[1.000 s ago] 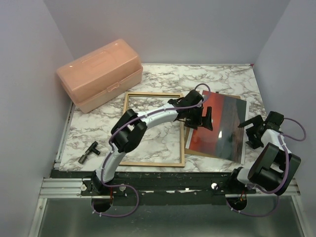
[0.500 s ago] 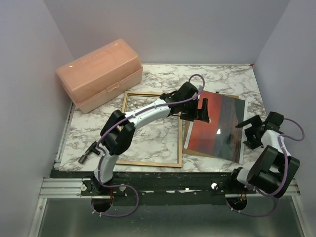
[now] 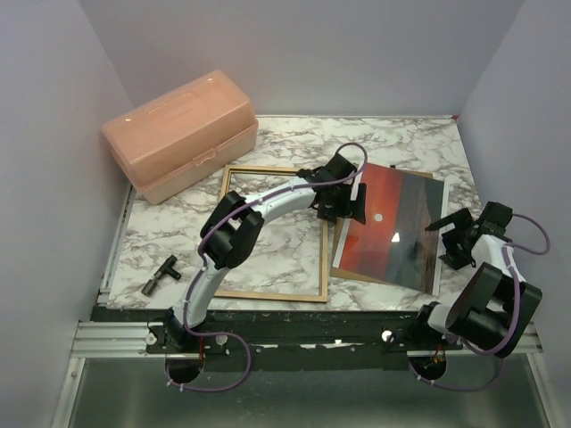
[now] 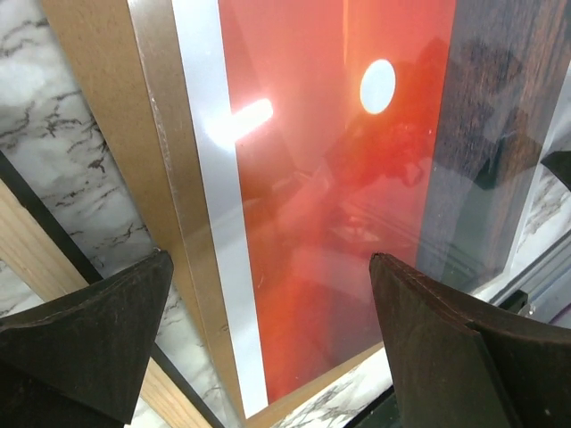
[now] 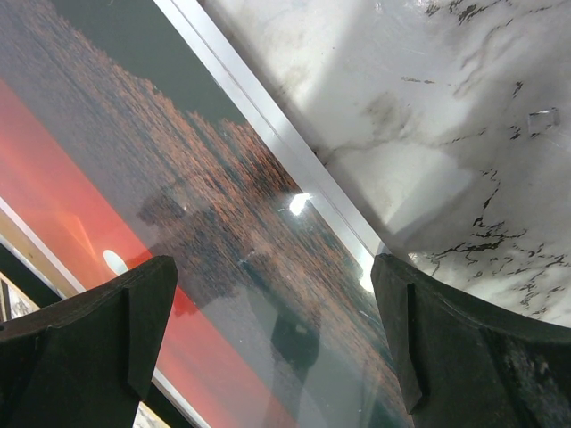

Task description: Put the photo into the frame

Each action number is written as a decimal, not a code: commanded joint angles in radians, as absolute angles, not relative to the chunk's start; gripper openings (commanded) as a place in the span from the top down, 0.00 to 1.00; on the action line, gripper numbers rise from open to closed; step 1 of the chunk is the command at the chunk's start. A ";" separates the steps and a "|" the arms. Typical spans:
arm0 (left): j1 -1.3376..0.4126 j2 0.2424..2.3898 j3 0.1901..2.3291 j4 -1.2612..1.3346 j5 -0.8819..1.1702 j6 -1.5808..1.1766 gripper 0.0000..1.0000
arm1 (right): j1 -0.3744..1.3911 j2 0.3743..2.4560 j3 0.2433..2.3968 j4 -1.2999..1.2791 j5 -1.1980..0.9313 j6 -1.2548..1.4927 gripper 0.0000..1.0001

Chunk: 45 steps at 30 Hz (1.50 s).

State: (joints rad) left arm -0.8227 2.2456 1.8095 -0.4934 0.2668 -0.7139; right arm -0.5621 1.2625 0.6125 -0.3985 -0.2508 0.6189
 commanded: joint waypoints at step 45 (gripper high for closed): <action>-0.808 2.176 1.749 -0.621 0.153 -0.628 0.05 | -0.557 1.283 0.635 -0.429 -0.394 0.567 0.00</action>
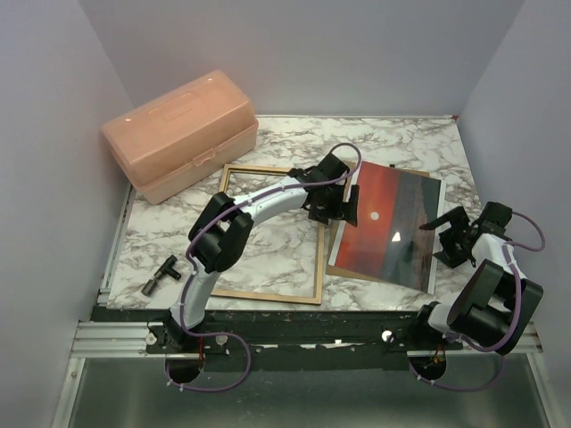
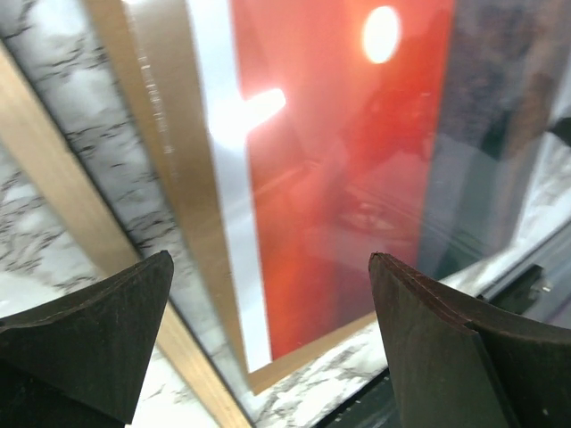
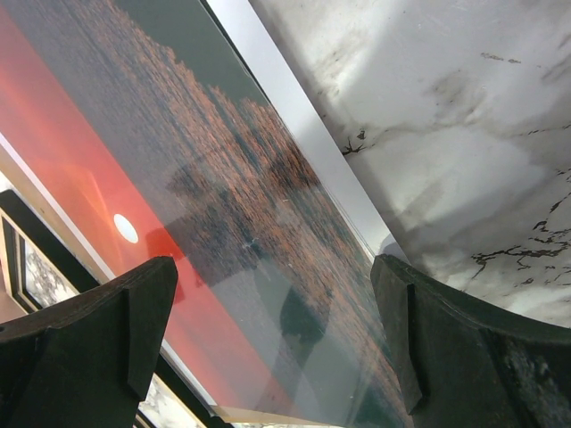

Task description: Put the photo into the frame

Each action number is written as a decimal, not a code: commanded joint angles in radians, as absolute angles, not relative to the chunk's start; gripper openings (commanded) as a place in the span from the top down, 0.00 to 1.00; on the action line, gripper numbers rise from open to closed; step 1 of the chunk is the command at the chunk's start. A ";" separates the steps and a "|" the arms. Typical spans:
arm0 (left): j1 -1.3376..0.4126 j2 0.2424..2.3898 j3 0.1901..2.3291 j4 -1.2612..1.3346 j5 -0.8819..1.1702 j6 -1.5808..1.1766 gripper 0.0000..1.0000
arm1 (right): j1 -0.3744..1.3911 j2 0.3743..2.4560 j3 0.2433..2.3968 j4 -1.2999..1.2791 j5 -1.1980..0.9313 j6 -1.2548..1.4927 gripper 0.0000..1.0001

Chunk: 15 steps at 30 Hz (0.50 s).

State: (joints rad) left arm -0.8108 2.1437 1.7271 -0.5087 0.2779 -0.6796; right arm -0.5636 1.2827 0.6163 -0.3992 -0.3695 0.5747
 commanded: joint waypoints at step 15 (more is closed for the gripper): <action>-0.836 2.298 1.911 -0.762 0.091 -0.595 0.05 | -0.557 1.284 0.644 -0.433 -0.381 0.571 0.00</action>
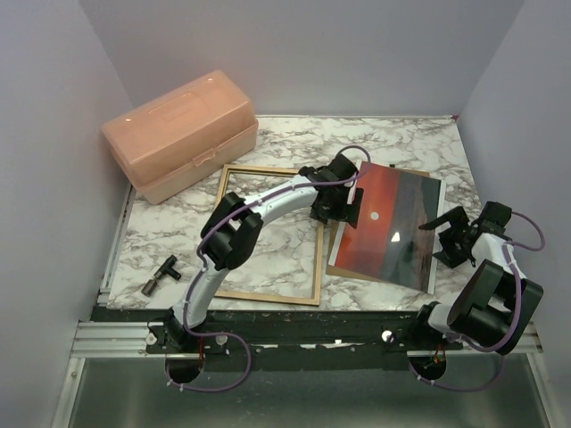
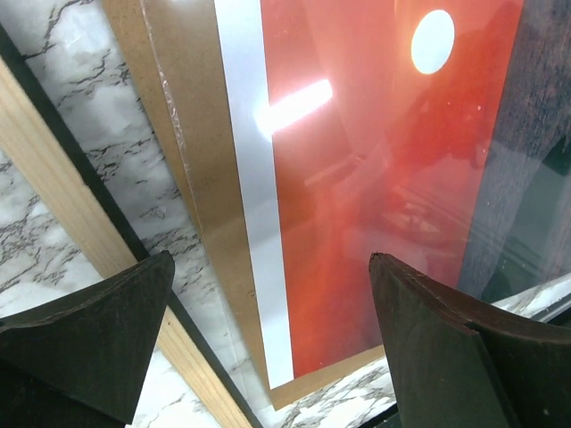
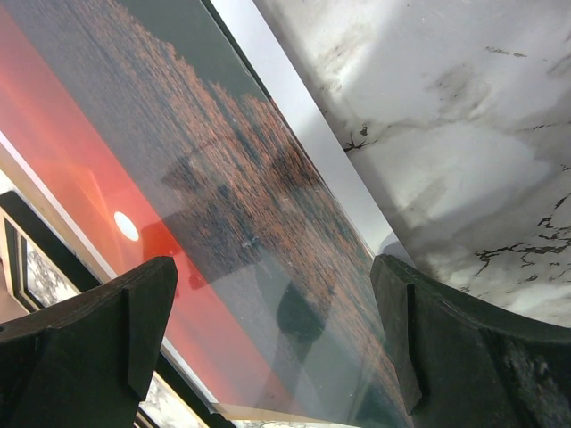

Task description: Put the photo into the frame

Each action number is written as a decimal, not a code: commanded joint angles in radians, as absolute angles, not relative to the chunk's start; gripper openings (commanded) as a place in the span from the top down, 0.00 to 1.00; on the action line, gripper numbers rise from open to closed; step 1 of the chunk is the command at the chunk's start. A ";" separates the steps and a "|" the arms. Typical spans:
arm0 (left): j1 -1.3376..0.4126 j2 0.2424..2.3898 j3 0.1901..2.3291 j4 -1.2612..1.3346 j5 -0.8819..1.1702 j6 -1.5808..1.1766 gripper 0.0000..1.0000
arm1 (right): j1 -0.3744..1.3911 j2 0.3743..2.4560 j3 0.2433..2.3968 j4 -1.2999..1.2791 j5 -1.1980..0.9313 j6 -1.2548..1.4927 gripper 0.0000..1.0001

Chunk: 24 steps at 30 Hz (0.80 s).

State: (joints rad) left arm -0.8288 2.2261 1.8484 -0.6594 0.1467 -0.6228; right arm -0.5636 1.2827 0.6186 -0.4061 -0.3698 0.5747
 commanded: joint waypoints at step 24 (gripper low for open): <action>-0.822 2.255 1.841 -0.577 0.383 -0.678 0.03 | -0.557 1.302 0.641 -0.417 -0.407 0.573 0.00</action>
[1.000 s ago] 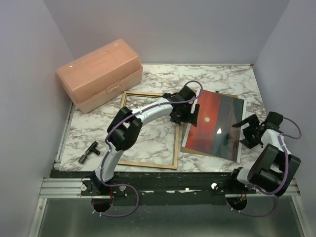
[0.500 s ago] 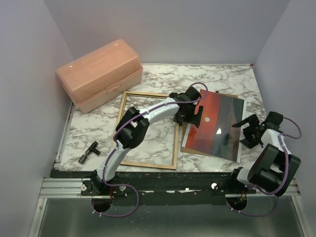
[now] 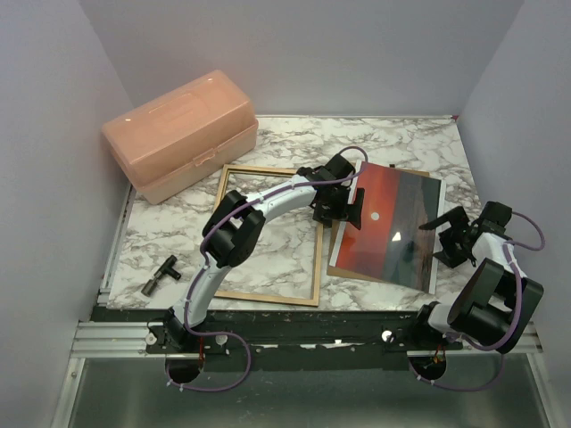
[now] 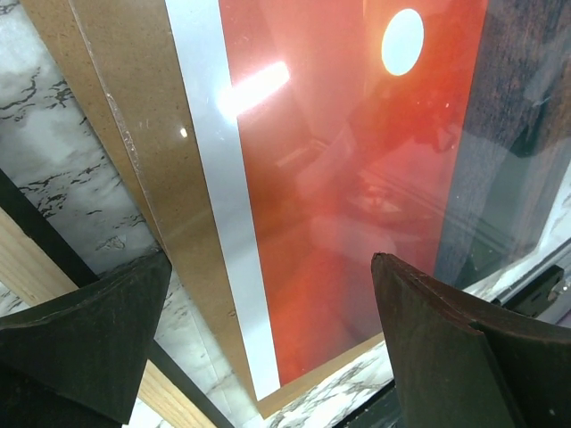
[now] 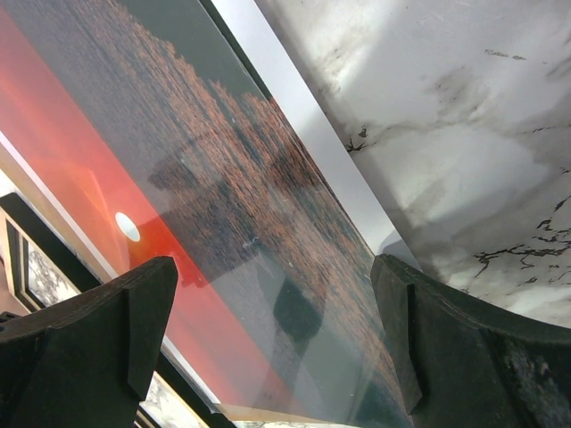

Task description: Put the photo into the frame

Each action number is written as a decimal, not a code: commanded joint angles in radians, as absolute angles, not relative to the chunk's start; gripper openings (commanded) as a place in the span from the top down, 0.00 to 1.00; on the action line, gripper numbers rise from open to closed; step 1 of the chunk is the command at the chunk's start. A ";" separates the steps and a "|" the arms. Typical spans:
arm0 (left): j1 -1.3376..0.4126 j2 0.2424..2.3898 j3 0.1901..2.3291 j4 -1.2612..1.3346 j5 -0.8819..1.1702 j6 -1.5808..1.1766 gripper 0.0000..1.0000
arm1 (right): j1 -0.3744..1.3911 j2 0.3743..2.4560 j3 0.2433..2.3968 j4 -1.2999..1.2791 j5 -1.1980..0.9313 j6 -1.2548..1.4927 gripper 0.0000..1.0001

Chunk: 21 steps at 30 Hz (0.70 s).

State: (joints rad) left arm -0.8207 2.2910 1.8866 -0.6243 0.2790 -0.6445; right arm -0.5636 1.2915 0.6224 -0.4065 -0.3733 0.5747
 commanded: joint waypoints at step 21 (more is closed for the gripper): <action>-0.786 2.063 1.777 -0.575 0.429 -0.672 0.04 | -0.556 1.256 0.661 -0.434 -0.448 0.575 0.00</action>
